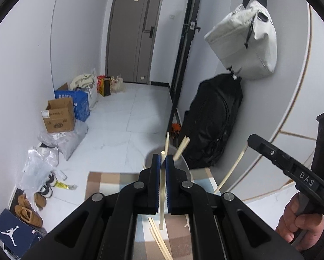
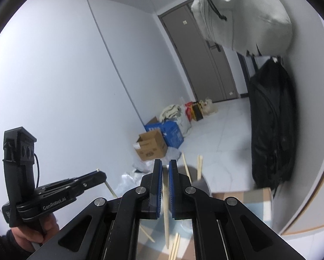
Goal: Organize utensils
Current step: 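Carry both held sticks up over the white utensil holder, then open the right tool over the holder while the left tool releases its stick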
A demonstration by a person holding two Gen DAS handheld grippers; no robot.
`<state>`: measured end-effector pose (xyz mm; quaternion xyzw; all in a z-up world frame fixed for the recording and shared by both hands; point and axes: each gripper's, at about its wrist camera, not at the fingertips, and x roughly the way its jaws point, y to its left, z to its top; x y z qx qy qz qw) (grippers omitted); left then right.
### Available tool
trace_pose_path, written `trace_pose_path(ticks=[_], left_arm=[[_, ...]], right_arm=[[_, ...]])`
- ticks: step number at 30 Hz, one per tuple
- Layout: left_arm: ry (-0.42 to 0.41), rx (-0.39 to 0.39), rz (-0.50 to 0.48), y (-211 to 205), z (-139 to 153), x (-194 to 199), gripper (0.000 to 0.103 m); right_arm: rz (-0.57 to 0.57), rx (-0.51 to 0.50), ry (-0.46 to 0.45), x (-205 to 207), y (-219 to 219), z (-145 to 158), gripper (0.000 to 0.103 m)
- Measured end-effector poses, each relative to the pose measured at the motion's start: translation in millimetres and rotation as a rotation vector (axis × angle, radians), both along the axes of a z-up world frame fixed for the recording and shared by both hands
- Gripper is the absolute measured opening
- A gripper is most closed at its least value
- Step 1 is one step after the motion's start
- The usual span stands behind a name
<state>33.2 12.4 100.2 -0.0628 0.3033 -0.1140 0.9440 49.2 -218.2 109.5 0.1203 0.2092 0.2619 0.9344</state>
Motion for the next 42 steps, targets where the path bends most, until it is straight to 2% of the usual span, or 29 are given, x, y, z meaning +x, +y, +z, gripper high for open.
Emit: trace_pose_path(ticks=[7,15,24,29,32,42], left_arm=[[-0.028,-0.017,0.006,0.6,21.5,24.6,0.001],[-0.052,-0.029,0.001,-1.7,36.8,49.7,0.001],[-0.069,-0.001,0.023,-3.2,28.9,75.1,0.001],[-0.051,-0.051,0.046,6.2,12.9,90.6,0.001],[-0.046,-0.047,0.054,6.4,4.0,95.6,0.001],[-0.012,-0.061,0.017,5.7,-16.2,105.5,0.001]], right_arm=[[0.002,-0.003,-0.07,26.5,6.8,38.8,0.005],[-0.004,-0.006,-0.109,59.9,19.3,55.9,0.005],[-0.035,-0.04,-0.091,100.4,27.8,39.5,0.005],[-0.072,-0.045,-0.087,115.4,28.8,22.2,0.005],[-0.083,-0.058,-0.088,124.5,33.5,15.7,0.005],[-0.039,-0.109,-0.091,125.9,48.0,-6.1,0.005]])
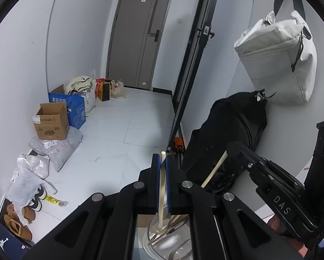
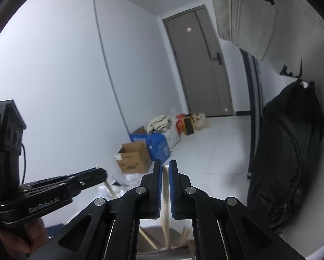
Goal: Organize utensils
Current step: 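Open the right tool over the holder while the left tool releases its stick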
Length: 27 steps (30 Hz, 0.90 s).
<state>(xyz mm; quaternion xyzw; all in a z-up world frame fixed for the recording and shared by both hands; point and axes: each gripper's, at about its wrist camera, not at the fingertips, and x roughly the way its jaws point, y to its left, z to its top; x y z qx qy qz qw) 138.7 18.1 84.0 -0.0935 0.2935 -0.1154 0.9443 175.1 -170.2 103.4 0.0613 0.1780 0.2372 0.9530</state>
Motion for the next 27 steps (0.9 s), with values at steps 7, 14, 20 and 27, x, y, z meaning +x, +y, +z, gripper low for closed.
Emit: trace_pose_path(ticks=[7,14,20,27], left_arm=[[0.039,-0.014,-0.07,-3.6,-8.5,4.4,0.001],[0.145,-0.049,-0.184,-4.2,-12.0,14.8,0.004],[0.133,-0.049,-0.173,-1.0,-6.4,2.4,0.037],[0.104,-0.044,-0.091,9.2,-2.3,-19.8,0.045]], right_arm=[[0.031,0.002,0.041,-5.5,-5.2,-15.1,0.005],[0.091,0.039,0.141,0.0,-13.7,-29.8,0.007],[0.081,0.094,0.202,-4.7,-29.7,-35.6,0.009],[0.046,0.116,0.199,-34.7,-45.6,-35.2,0.027]])
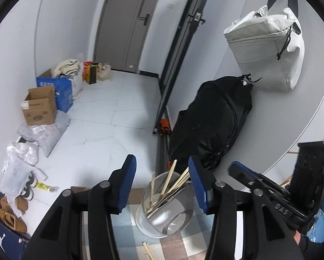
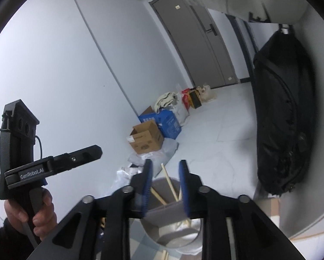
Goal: Organize utensils
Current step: 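Open the right tool over the holder while the left tool releases its stick, then move both tools back down to the remaining wooden sticks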
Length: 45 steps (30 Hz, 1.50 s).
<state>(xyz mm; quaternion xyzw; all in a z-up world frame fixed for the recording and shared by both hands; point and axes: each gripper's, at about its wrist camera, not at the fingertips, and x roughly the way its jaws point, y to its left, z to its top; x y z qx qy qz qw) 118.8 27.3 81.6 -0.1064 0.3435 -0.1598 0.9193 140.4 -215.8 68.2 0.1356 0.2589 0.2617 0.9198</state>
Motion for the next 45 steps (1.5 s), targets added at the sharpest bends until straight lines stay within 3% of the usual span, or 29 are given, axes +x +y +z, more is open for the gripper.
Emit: trace_pose_path(ticks=[4,7,11,18,22,27,31,41,45], left_arm=[[-0.023,0.036,0.054,3.7,-2.3,-14.5,0.06],[-0.025,0.034,0.087,7.8,-5.5,-24.9,0.061],[-0.009,0.047,0.118,11.2,-11.7,-37.3,0.061],[-0.031,0.082,0.159,9.2,-15.4,-66.7,0.061],[-0.046,0.099,0.165,7.5,-15.4,-81.8,0.068],[-0.065,0.12,0.166,4.8,-18.5,-96.5,0.069],[-0.074,0.134,0.178,3.1,-26.2,-106.6,0.079],[-0.066,0.173,0.192,-1.9,-54.6,-124.2,0.083],[-0.066,0.159,0.194,-2.1,-67.9,-129.2,0.084]], right_arm=[[-0.009,-0.018,0.008,-14.0,-1.0,-0.6,0.028],[-0.012,-0.026,0.001,-28.2,-0.3,1.4,0.03],[-0.017,-0.017,-0.007,-43.6,-1.7,3.8,0.042],[-0.02,-0.023,-0.011,-70.2,5.3,0.1,0.049],[-0.024,-0.018,0.0,-85.6,6.5,-4.4,0.054],[-0.029,-0.035,-0.012,-103.0,8.1,-7.9,0.061],[-0.03,-0.059,-0.018,-115.0,10.4,-13.9,0.066],[-0.031,-0.095,-0.003,-139.4,12.1,-37.3,0.081],[-0.029,-0.115,0.017,-144.1,12.5,-51.3,0.082]])
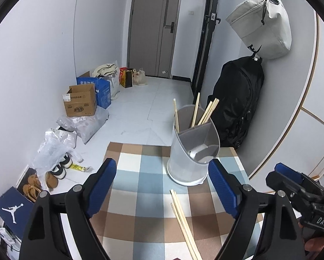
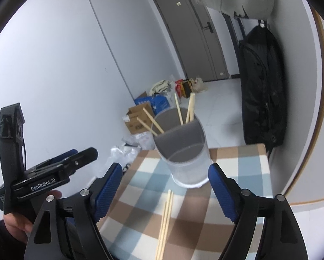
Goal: Organize utensils
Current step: 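Move both tools back down to the remaining wooden sticks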
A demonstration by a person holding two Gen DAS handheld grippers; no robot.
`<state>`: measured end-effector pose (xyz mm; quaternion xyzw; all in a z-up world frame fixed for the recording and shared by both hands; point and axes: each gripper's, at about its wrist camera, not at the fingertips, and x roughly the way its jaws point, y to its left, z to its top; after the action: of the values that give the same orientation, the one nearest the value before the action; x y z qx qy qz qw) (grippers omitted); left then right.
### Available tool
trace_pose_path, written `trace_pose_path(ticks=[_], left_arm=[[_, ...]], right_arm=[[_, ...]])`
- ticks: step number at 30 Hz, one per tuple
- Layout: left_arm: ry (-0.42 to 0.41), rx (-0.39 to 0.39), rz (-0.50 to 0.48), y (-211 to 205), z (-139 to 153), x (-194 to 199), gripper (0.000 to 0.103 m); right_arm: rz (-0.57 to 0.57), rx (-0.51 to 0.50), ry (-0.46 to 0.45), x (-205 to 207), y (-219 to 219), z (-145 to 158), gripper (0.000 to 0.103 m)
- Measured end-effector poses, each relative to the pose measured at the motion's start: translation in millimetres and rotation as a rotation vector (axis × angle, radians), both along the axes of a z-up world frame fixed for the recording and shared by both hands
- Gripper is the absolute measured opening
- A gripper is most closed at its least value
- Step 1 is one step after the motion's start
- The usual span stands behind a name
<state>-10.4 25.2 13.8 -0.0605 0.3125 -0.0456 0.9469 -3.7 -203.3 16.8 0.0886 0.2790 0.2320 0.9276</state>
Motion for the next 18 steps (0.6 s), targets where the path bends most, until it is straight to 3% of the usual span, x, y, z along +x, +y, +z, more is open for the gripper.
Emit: trace_pose_path(ticks=[7,13,18], left_arm=[[0.026,-0.045,0.012,5.9,-27.9,1.4,0.084],[0.049,-0.028,0.027,10.6,-45.0,7.2,0.085],[0.151,-0.047,0.082,26.1,-65.4,16.0,0.084]], right_arm=[[-0.014,-0.055,0.04,-4.9,-0.7,-26.2,0.09],[-0.03,-0.112,0.085,-0.7,1.7,-45.7,0.094],[-0.02,-0.152,0.176,10.5,11.5,-70.9,0.094]])
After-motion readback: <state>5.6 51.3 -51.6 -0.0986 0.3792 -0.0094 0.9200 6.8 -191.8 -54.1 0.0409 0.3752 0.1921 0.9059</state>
